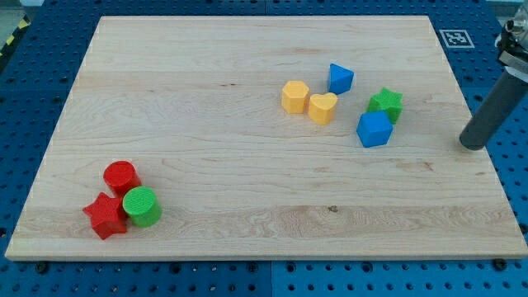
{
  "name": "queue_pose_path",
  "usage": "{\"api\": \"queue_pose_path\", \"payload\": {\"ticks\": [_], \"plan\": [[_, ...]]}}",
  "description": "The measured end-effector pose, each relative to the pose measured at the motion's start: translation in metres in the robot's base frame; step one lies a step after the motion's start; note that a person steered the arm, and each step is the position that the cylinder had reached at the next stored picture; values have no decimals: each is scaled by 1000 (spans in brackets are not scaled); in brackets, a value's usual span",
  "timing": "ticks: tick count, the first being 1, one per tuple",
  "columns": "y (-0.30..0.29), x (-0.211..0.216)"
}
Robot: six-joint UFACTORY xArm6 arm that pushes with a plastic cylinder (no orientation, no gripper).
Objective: Push the blue cube closer to green circle
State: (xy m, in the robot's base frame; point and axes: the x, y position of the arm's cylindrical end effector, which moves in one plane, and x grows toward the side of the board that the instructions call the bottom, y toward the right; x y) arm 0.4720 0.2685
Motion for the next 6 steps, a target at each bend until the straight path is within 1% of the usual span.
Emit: {"api": "queue_pose_path", "payload": {"ticks": [1, 3, 4, 5, 6], "plan": [[-42, -10], [-147, -12], [-177, -21], [-178, -49], [-193, -59]]}}
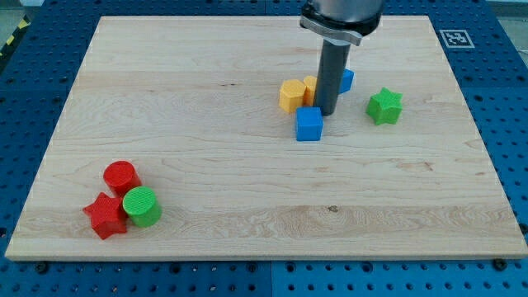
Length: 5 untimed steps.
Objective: Push the blue cube closer to green circle
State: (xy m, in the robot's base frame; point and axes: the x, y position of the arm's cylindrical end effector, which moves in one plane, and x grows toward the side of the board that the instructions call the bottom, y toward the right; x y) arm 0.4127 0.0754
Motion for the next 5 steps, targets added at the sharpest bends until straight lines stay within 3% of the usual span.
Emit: {"api": "queue_pose_path", "payload": {"ticks": [3, 5], "plan": [[7, 41], [-35, 64]]}}
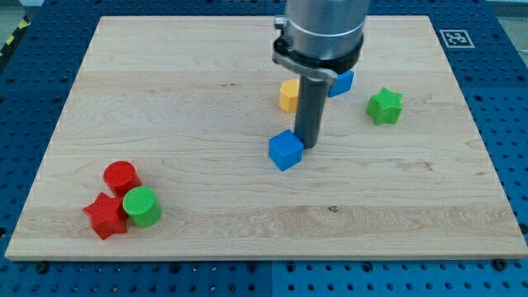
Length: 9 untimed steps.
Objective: Push the blue cube closer to green circle
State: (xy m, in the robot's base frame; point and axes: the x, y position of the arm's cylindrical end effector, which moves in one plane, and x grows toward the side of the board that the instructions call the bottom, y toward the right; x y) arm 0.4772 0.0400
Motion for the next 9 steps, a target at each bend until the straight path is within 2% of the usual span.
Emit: {"api": "queue_pose_path", "payload": {"ticks": [4, 5, 7, 9], "plan": [[-90, 100], [-97, 105], [-98, 58], [-102, 53]]}}
